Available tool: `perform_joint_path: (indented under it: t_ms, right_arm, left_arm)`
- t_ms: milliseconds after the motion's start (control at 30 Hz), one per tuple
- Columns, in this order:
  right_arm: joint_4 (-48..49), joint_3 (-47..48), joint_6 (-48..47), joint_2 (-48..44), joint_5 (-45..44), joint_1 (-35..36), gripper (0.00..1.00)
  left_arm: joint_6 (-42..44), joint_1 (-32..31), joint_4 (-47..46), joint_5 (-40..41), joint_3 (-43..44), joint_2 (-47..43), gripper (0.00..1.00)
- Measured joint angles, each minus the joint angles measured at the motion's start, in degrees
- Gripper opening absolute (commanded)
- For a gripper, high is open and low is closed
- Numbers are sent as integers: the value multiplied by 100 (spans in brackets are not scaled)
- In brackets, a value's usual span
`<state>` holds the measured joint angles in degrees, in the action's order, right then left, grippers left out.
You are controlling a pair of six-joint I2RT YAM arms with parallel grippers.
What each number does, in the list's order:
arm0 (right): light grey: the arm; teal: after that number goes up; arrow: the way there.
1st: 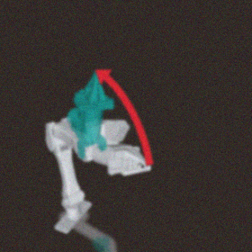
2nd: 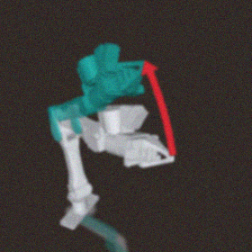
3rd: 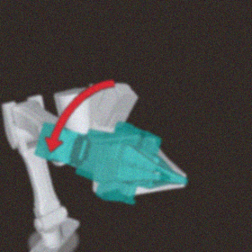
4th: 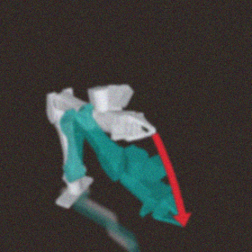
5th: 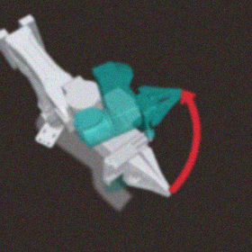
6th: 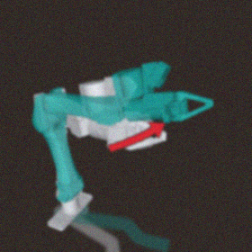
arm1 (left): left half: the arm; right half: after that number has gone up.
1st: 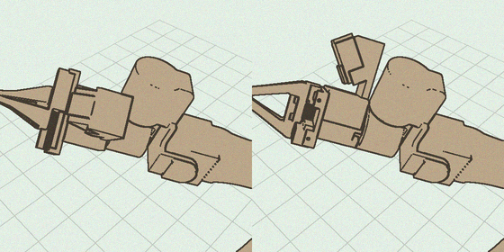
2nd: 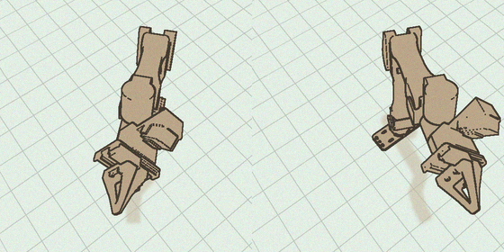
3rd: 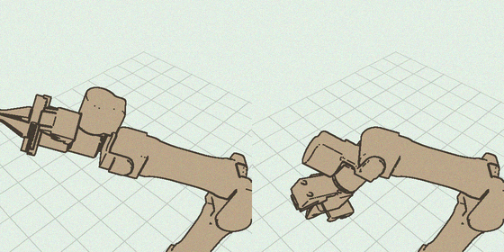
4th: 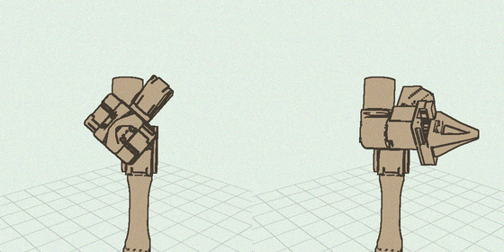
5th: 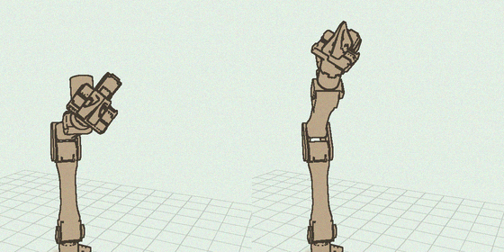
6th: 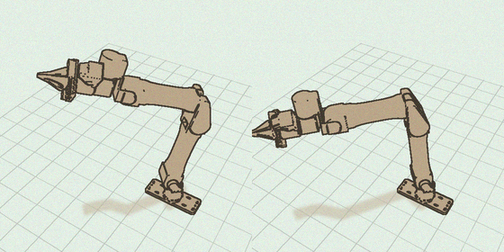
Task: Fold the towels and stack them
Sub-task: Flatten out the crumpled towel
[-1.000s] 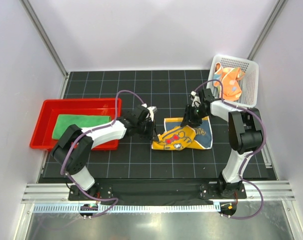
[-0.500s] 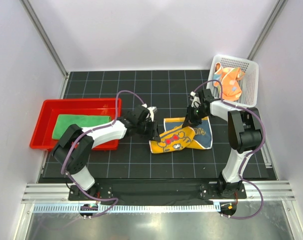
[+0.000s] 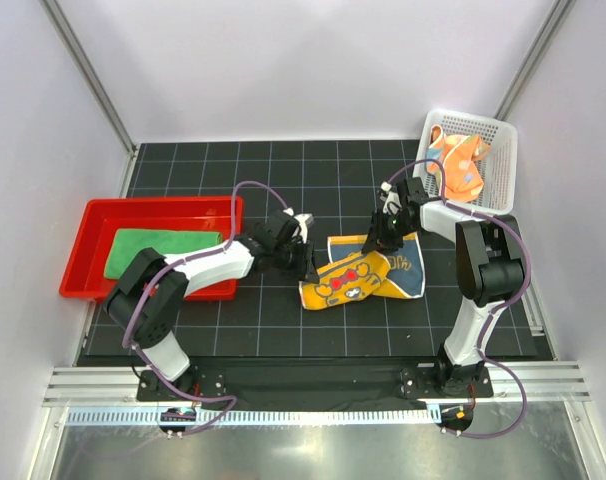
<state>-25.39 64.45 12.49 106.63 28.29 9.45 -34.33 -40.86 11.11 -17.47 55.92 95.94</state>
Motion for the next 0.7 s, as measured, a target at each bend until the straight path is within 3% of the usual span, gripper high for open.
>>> perform_joint_path:
  t_ms: [167, 533, 600, 633, 700]
  right_arm:
    - [105, 0, 33, 0, 48, 0, 39]
    - [168, 52, 116, 0, 85, 0, 31]
    - [173, 72, 116, 0, 87, 0, 30]
    - [175, 83, 116, 0, 87, 0, 28]
    - [179, 92, 118, 0, 85, 0, 26]
  left_arm:
    - [-17, 0, 4, 87, -181, -39, 39]
    - [-87, 0, 31, 146, -479, -249, 37]
    - [-114, 2, 31, 146, -496, -293, 28]
    - [-116, 2, 28, 149, -501, -304, 17]
    - [-127, 2, 31, 153, -503, -313, 7]
